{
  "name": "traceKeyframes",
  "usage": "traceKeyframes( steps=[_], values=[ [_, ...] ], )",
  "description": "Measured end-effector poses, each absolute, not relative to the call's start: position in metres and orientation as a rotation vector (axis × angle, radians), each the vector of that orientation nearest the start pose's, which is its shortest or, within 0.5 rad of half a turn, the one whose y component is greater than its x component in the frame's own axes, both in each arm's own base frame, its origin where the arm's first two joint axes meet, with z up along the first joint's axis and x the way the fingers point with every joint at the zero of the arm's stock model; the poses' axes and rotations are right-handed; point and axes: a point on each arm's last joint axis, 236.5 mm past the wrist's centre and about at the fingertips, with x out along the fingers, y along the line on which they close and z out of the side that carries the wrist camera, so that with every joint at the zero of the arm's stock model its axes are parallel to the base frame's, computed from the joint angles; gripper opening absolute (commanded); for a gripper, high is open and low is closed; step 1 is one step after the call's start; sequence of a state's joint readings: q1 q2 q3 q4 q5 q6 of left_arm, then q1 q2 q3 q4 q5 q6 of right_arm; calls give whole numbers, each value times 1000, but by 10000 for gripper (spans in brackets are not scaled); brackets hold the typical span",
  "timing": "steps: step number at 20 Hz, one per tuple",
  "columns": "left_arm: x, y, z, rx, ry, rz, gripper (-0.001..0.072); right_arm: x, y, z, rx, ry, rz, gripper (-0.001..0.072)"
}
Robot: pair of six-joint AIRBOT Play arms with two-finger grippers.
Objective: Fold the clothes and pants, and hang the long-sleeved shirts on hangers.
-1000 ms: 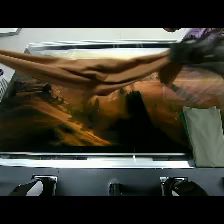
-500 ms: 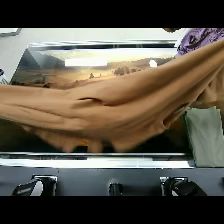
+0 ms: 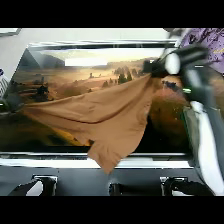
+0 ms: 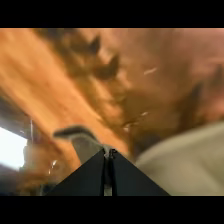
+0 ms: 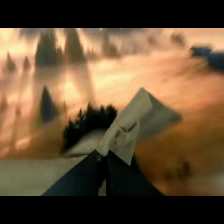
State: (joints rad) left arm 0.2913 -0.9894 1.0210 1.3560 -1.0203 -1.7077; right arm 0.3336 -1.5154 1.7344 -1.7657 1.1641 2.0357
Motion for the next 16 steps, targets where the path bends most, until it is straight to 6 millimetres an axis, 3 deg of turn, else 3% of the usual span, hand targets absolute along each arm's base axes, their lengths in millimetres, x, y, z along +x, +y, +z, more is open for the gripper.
traceKeyframes(
  steps=[2, 4, 6, 7, 8, 10, 12, 16],
  values=[
    [375, 68, 23, -495, 1030, 239, 15, 503, 150, 64, 157, 1055, -6, 33],
    [379, 69, -19, -520, 1103, 255, 15, 500, 173, 13, 219, 1173, 26, 72],
    [379, 70, -45, -534, 1147, 266, 15, 494, 193, -15, 288, 1254, 57, 227],
    [378, 69, -52, -537, 1163, 269, 15, 492, 200, -21, 320, 1277, 71, 370],
    [378, 69, -56, -541, 1169, 270, 15, 490, 205, -22, 356, 1294, 84, 477],
    [379, 69, -58, -543, 1173, 270, 15, 487, 207, -13, 432, 1323, 140, 494],
    [382, 69, -51, -541, 1166, 265, 15, 486, 195, 12, 517, 1328, 213, 479],
    [386, 68, -34, -536, 1159, 251, 15, 469, 125, 64, 544, 1313, 284, 476]
  ],
)
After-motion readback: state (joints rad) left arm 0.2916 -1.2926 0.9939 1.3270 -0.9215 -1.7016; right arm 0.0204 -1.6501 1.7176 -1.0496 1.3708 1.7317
